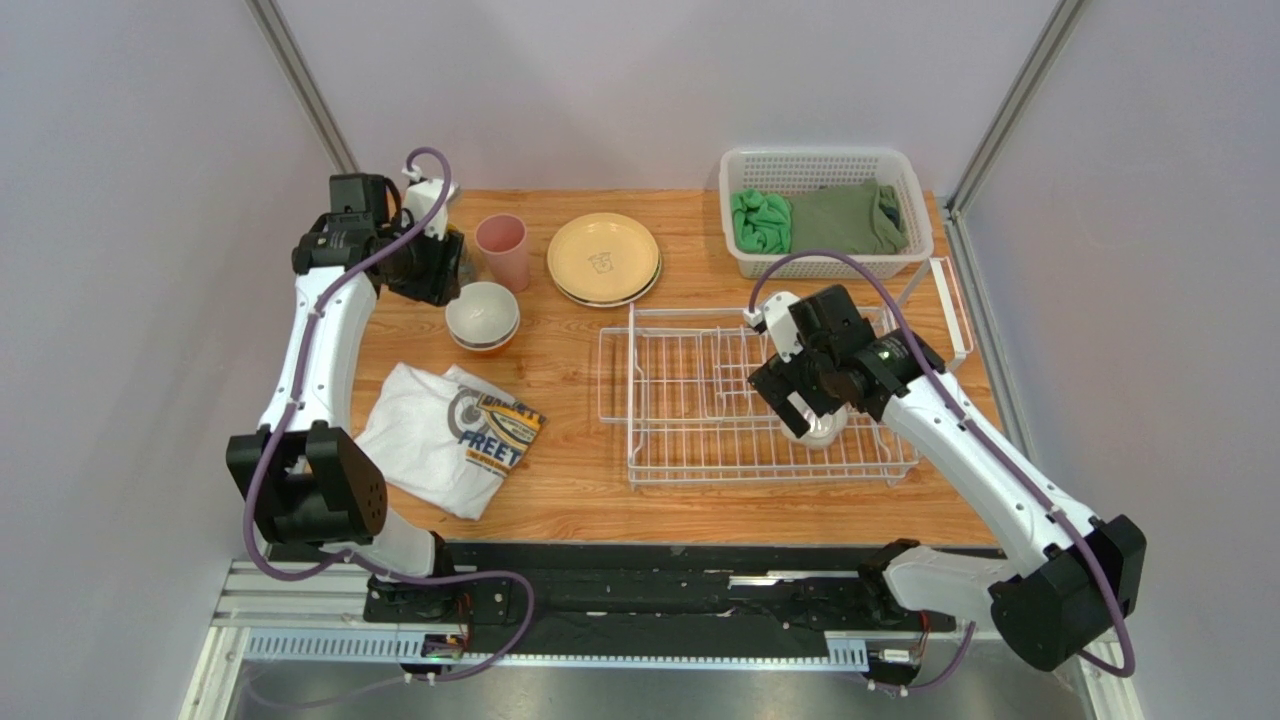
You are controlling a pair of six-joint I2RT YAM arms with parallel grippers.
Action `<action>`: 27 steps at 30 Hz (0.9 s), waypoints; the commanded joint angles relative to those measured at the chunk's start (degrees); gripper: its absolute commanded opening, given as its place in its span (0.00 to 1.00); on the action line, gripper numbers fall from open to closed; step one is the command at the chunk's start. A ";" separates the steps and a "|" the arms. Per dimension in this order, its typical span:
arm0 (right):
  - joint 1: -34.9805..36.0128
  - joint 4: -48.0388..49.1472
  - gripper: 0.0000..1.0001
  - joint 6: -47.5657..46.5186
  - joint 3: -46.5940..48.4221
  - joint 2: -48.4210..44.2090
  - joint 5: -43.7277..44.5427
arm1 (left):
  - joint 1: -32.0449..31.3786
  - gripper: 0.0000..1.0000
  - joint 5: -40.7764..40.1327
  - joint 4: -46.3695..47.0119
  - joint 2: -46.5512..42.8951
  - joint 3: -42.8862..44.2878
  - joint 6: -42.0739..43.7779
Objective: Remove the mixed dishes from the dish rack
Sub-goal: Place the bowl in the bowl, then pick up the bowl from the dish rack.
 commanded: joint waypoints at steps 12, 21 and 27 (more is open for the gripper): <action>-13.97 -8.68 0.99 -22.46 8.41 5.59 -18.77 | -0.93 0.59 4.36 -1.28 -4.16 -3.72 4.86; -18.64 -15.02 0.98 -33.01 11.57 13.85 -26.78 | -0.93 0.59 4.45 -1.81 -3.37 -3.37 5.56; -20.13 -15.63 0.98 -35.74 13.42 17.63 -28.45 | -0.93 0.59 4.01 -1.81 -2.58 -3.29 5.65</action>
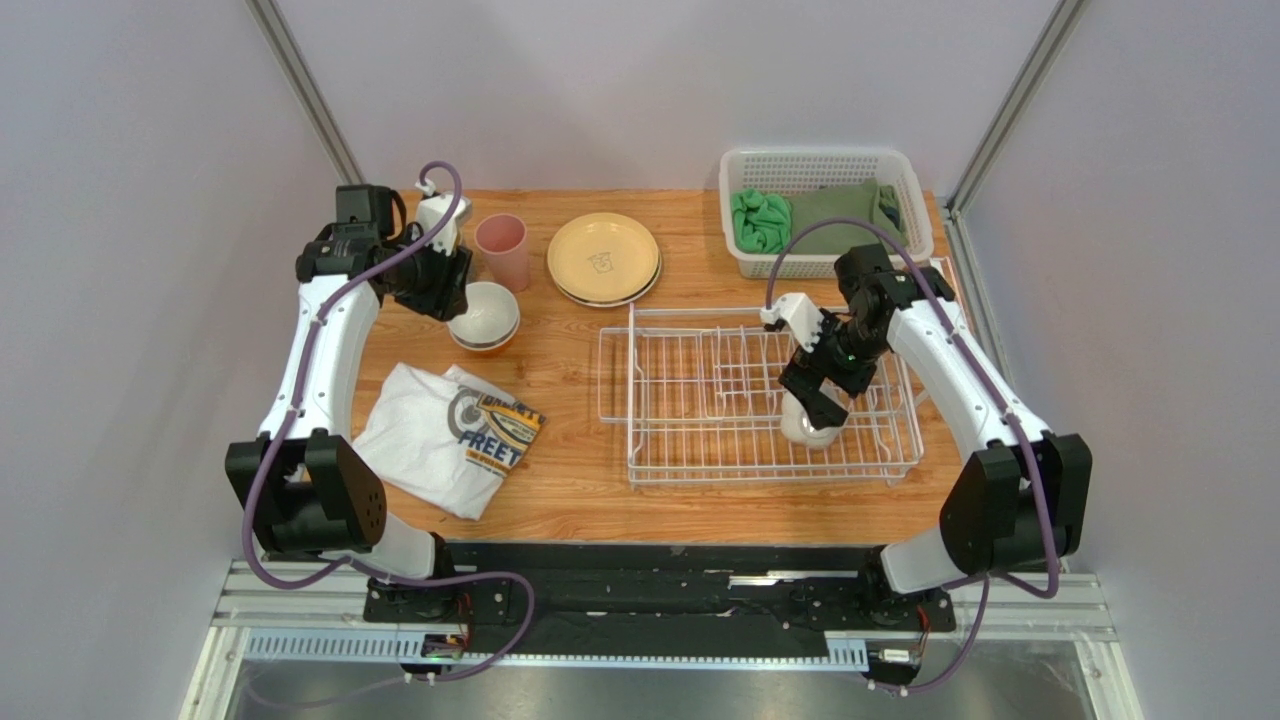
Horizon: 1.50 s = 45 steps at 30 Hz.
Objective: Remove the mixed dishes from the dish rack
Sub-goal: Pick up the bowl from the dish rack.
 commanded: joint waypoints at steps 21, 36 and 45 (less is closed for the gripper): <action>-6.48 -8.65 0.94 -12.88 11.23 15.94 -9.03 | -0.32 0.59 1.04 -0.39 2.26 2.06 0.97; -6.66 -10.24 0.90 -14.64 7.98 14.10 -10.79 | -0.41 0.59 0.69 -0.48 2.44 1.80 0.62; -6.66 -11.29 0.76 -14.55 7.36 11.73 -11.32 | -0.41 0.59 0.60 -0.48 1.83 1.62 0.53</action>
